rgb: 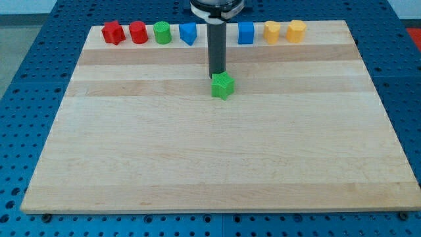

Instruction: Point your arm above the cube

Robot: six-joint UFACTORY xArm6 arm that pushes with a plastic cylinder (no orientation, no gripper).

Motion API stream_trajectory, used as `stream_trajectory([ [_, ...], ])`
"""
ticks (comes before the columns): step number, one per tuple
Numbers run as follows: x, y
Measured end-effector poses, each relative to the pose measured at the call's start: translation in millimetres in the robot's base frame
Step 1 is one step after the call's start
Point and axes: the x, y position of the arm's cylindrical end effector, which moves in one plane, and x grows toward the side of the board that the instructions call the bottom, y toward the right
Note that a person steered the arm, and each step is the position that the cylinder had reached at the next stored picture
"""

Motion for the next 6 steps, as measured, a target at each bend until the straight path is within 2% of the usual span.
stream_trajectory([
  [1,-24,0],
  [3,-106,0],
  [5,-168,0],
  [6,-169,8],
])
